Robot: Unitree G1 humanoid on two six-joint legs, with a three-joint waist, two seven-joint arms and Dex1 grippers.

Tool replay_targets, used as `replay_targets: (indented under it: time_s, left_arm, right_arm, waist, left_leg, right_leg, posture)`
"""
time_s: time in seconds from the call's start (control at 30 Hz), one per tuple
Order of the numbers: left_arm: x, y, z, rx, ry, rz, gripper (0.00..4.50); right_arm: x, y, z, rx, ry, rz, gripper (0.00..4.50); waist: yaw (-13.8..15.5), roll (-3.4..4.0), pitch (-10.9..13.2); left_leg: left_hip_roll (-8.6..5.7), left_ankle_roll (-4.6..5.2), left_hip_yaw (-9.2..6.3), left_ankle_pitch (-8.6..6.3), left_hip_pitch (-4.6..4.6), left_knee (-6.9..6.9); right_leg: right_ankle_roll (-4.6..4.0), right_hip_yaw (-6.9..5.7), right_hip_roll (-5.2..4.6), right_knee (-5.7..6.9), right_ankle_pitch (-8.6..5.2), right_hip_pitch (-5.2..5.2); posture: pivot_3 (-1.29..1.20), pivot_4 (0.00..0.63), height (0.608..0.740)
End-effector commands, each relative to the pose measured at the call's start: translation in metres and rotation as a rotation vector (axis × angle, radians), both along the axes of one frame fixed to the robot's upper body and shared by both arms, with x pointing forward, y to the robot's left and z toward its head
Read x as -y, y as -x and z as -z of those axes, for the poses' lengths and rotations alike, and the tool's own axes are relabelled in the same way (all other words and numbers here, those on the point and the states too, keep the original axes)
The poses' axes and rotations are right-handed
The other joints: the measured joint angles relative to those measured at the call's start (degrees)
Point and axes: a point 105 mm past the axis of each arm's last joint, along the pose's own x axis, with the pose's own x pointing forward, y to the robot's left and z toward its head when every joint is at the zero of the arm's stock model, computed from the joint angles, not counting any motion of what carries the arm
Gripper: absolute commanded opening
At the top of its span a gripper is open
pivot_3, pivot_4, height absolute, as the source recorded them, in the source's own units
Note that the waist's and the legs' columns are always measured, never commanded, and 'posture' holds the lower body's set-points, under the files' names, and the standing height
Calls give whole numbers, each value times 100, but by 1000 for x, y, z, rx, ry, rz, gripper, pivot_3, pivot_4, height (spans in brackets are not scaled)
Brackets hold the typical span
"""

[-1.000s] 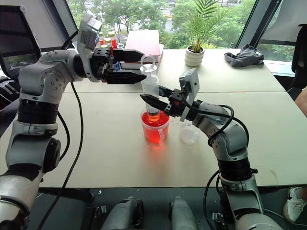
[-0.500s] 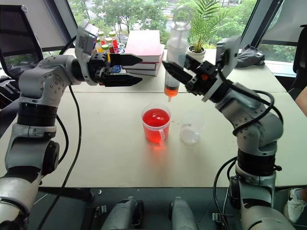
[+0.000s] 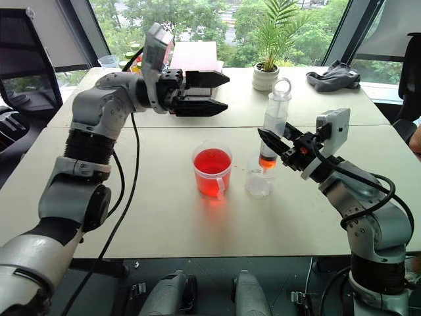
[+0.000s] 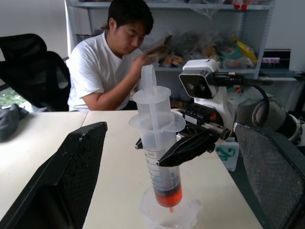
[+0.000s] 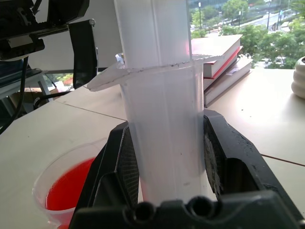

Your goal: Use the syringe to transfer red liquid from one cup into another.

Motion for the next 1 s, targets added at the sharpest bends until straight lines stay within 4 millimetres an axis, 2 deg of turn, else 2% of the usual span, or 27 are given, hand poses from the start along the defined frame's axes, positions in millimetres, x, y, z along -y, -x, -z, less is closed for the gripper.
replay_targets:
  time_s: [0.03,0.37,0.47,0.7,0.83,1.0]
  left_arm:
    - [17,-2,-20,53,45,-10,4390]
    - [57,2,-14,19,46,50,4390]
    - [64,3,-14,7,57,61,3569]
    - [70,1,-12,-6,59,58,58]
    - [71,3,-11,-6,54,71,58]
    - [72,5,3,16,-2,90,58]
  right_arm:
    - [-2,7,-11,76,4,6,1467]
    - [-3,9,-9,74,11,15,1467]
    - [-4,9,-9,73,16,15,1467]
    - [-6,11,-9,71,23,11,1467]
    - [-8,12,-11,74,28,3,1467]
    - [-9,14,-18,89,42,-2,1467]
  waist:
    - [17,0,0]
    - [14,-2,1]
    - [9,-2,1]
    - [13,-2,1]
    - [13,-3,2]
    - [14,-2,2]
  left_leg:
    - [0,0,-2,0,0,0]
    - [-1,0,-1,0,-2,-1]
    - [-1,0,-1,0,-2,-1]
    - [0,0,-2,0,-2,-1]
    - [0,0,-3,0,-2,-2]
    - [0,0,-3,0,-2,-1]
  right_leg:
    - [0,0,2,0,0,0]
    - [2,3,3,-4,-1,1]
    - [2,3,3,-5,-1,0]
    - [1,3,4,-5,-1,1]
    - [2,3,5,-5,-1,1]
    - [2,4,4,-4,-1,0]
  posture:
    - [0,150,740]
    - [0,150,740]
    - [0,150,740]
    - [0,150,740]
    - [0,150,740]
    - [0,150,740]
